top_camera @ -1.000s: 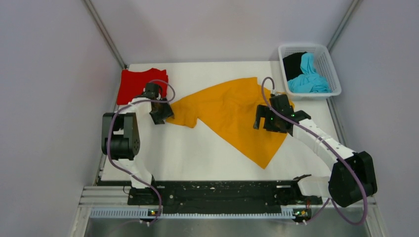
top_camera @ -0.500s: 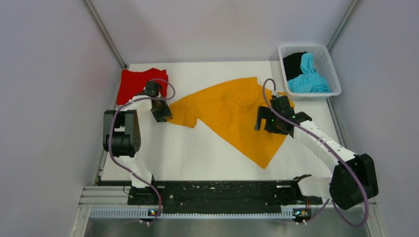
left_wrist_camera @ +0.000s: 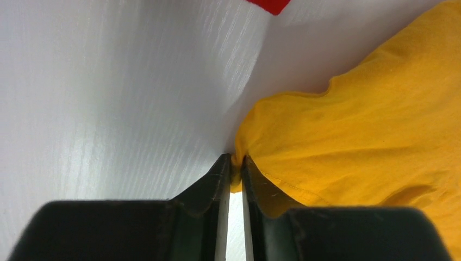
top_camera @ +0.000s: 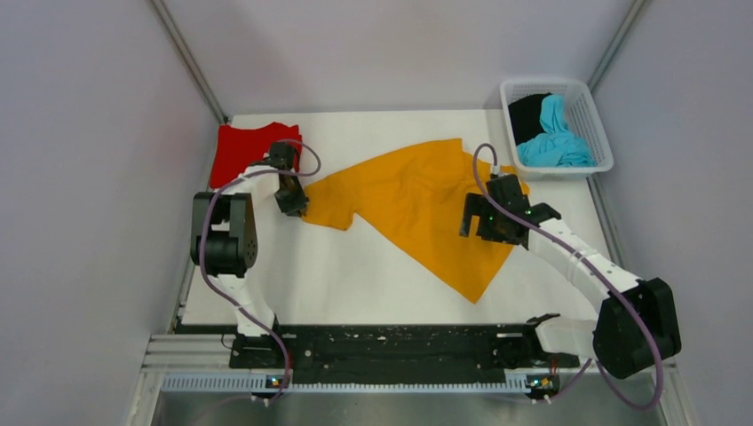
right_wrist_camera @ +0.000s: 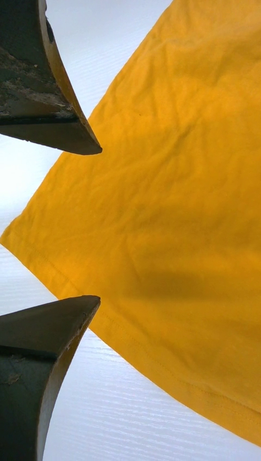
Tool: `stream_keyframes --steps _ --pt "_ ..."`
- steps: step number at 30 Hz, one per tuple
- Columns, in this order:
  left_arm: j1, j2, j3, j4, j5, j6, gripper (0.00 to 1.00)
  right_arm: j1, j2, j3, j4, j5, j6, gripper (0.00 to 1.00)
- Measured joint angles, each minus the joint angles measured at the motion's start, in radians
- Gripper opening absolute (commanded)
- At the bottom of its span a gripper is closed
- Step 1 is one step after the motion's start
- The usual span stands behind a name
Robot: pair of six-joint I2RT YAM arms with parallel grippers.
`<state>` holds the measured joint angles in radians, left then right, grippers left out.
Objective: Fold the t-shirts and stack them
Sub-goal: Flatten out the tshirt
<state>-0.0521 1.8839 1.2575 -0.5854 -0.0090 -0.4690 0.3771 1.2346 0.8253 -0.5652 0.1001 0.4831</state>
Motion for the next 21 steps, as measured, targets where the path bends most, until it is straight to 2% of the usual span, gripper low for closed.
stream_keyframes --steps 2,9,14,21 --pt "-0.003 0.002 0.002 -0.003 -0.008 0.000 0.00 0.000 -0.008 -0.001 -0.004 0.000 -0.002 0.99" --pt "-0.006 0.002 0.004 -0.004 -0.014 0.003 0.00 0.057 -0.029 -0.001 -0.021 0.014 -0.012 0.98" --pt "-0.006 -0.019 -0.027 0.029 -0.011 0.003 0.00 0.208 -0.026 -0.001 -0.088 0.051 0.008 0.95" --pt "-0.006 -0.032 -0.045 0.047 -0.010 -0.001 0.00 0.442 0.037 -0.035 -0.196 0.082 0.130 0.90"
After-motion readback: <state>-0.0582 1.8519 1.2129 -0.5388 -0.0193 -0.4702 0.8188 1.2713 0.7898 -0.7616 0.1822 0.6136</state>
